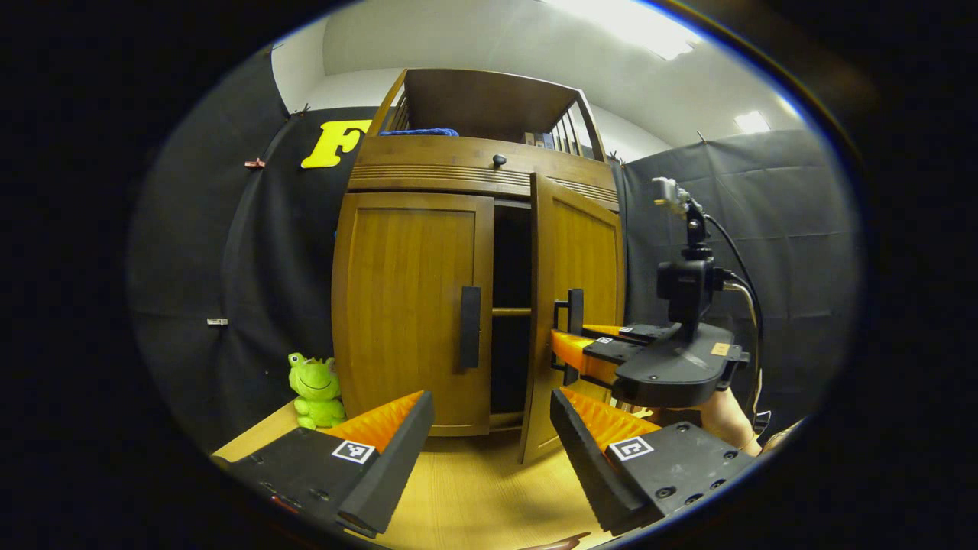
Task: Open the right door of the double-door shoe cabinet with the right hand, and open the left door with the left hand.
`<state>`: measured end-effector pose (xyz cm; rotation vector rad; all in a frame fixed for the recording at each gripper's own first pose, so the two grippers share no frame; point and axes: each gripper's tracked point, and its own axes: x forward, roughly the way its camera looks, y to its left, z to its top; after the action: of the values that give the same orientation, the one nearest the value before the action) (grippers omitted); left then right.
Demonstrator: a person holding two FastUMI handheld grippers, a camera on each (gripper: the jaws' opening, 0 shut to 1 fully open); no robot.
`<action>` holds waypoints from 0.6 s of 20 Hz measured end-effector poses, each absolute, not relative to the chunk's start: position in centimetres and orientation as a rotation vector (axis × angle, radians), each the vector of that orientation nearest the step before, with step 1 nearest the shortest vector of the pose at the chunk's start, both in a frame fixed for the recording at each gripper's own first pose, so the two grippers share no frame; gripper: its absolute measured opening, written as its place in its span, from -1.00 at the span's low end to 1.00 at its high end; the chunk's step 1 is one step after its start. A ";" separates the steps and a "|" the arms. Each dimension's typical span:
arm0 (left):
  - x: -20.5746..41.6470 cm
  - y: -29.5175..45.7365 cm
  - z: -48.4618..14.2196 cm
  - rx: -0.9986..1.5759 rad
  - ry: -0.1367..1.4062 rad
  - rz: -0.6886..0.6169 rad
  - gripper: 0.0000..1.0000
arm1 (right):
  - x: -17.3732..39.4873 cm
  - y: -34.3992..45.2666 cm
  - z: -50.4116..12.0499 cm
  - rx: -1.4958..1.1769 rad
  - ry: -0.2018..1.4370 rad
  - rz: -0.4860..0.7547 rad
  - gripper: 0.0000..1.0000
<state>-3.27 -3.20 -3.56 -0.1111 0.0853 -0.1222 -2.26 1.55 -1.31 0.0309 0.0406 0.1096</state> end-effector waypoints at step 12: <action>-2.4 -7.4 -4.5 -0.101 0.099 -0.177 0.91 | -10.9 -4.5 0.1 -0.031 0.020 0.044 -0.46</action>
<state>-2.44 -7.44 -4.46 -0.1015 0.0991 -0.1775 -10.86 -4.50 0.12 -0.0310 0.0195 0.0440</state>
